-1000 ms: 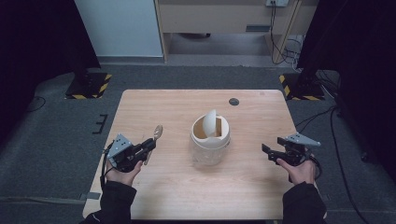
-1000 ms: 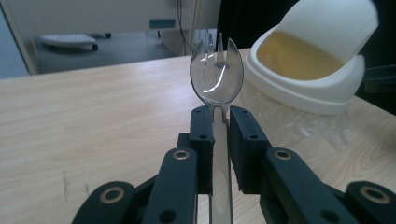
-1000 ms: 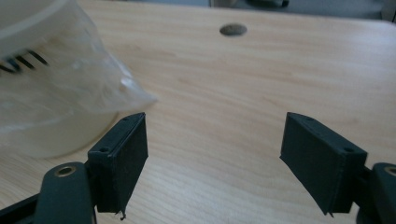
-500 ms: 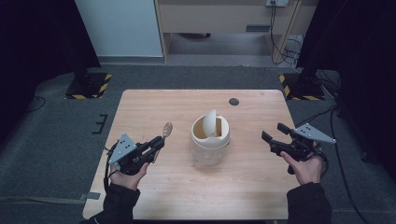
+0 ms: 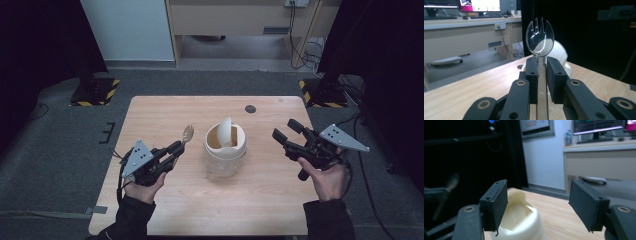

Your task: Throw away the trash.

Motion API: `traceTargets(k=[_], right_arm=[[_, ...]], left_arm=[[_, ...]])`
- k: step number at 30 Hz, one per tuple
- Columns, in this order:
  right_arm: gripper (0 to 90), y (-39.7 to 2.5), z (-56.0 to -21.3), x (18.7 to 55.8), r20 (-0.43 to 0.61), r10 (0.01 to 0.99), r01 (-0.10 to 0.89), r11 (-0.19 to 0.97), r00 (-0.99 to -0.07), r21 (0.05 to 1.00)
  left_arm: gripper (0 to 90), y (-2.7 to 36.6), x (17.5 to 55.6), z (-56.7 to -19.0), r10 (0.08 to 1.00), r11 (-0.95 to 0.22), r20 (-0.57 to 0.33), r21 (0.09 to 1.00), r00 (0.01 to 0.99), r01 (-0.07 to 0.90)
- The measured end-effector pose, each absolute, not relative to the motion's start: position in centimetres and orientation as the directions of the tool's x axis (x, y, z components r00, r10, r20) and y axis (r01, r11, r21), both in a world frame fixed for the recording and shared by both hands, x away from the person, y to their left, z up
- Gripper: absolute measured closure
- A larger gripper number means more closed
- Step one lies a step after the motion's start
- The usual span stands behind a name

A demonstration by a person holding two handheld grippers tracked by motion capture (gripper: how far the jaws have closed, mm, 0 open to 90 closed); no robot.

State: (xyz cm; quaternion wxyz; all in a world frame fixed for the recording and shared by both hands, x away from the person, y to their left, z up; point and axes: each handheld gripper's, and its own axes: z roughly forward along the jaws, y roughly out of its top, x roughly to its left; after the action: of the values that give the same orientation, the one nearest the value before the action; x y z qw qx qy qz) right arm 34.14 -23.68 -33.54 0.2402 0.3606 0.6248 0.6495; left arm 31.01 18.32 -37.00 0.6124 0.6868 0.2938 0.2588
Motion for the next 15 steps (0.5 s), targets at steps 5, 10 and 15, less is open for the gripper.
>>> traceTargets(k=[5,10,15], right_arm=[[34.8,-21.3,-31.9,33.6,0.167,0.709,0.124,-0.112,-0.685,0.986],[37.0,-19.7,-31.5,33.6,0.167,0.679,0.125,-0.111,-0.715,0.986],[43.2,-17.9,-31.9,33.4,0.16,0.652,0.122,-0.104,-0.741,0.987]], left_arm=[[79.6,16.6,31.3,-36.8,0.691,-0.09,0.017,0.994,0.723,0.062],[79.6,15.5,31.4,-37.0,0.676,-0.094,0.024,0.994,0.737,0.053],[79.6,14.4,31.0,-37.5,0.644,-0.114,0.033,0.992,0.764,0.053]])
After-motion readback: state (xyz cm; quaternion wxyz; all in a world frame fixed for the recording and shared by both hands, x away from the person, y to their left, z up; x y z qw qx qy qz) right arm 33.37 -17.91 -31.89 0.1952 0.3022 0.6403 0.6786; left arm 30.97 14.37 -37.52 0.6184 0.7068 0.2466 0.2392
